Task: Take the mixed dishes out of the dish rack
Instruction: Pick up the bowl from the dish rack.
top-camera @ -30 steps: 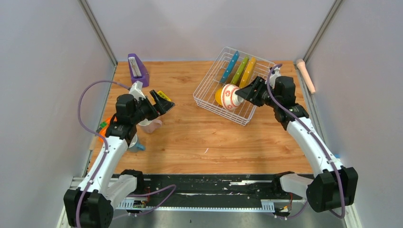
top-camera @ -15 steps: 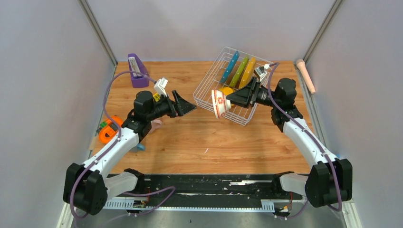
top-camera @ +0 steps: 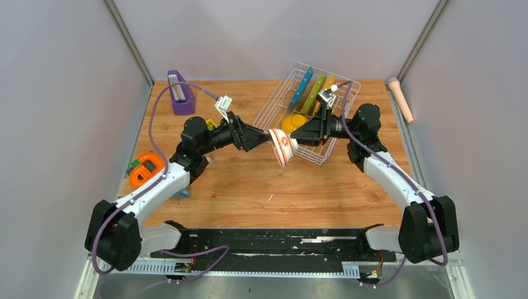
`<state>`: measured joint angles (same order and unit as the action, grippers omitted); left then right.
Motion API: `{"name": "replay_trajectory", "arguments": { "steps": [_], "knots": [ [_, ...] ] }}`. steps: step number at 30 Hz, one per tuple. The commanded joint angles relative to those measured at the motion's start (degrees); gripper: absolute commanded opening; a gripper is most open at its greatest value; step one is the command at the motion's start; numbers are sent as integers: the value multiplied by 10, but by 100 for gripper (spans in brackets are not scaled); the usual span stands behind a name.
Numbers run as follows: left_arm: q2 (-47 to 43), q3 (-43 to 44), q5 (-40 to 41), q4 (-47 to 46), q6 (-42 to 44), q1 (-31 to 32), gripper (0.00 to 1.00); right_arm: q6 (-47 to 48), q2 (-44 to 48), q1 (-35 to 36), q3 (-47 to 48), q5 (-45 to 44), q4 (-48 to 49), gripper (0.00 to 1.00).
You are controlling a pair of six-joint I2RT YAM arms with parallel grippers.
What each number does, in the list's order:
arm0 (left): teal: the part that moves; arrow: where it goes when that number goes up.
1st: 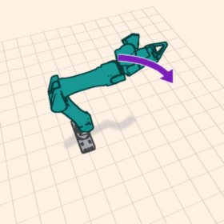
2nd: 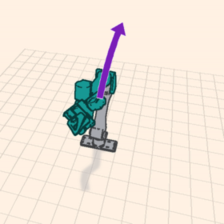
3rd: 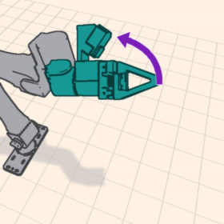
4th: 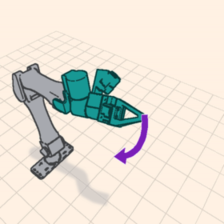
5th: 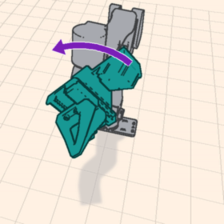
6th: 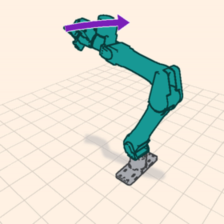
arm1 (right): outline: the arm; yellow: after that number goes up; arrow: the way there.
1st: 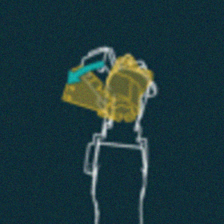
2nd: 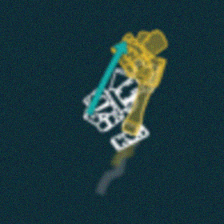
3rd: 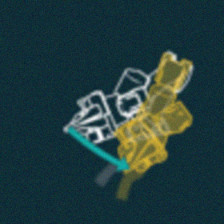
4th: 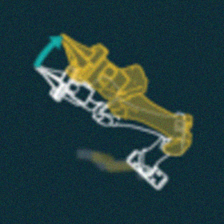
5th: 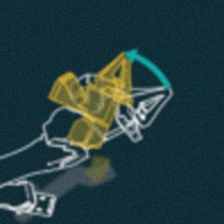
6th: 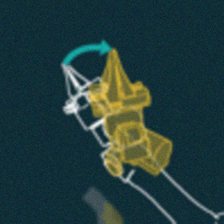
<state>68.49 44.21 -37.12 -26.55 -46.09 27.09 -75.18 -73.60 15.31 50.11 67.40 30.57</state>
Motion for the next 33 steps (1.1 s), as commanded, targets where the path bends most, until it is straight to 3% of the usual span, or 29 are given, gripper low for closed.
{"name": "replay_trajectory", "arguments": {
  "steps": [1,10,16,19,21,23,25,29,33],
  "knots": [
    [8,24,-28,-72,21,17,84,-43,-9,11,12,13,75,0],
    [32,32,-80,-128,29,39,59,-104,-45,30,12,40,154,0],
    [45,43,-97,-138,28,46,16,-111,-58,37,15,45,161,0],
    [48,43,-96,-139,28,46,2,-103,-57,37,17,44,151,5],
    [49,42,-92,-139,26,46,0,-90,-55,38,19,43,134,10],
    [48,41,-91,-139,25,46,0,-71,-51,37,22,40,107,24],
    [44,38,-90,-139,25,46,0,-31,-45,37,30,33,59,54],
    [18,23,-81,-135,25,46,0,98,-24,33,61,-35,-140,98],
    [-27,2,-43,-56,54,46,0,139,-3,3,46,-98,-192,100]
  ]
}}
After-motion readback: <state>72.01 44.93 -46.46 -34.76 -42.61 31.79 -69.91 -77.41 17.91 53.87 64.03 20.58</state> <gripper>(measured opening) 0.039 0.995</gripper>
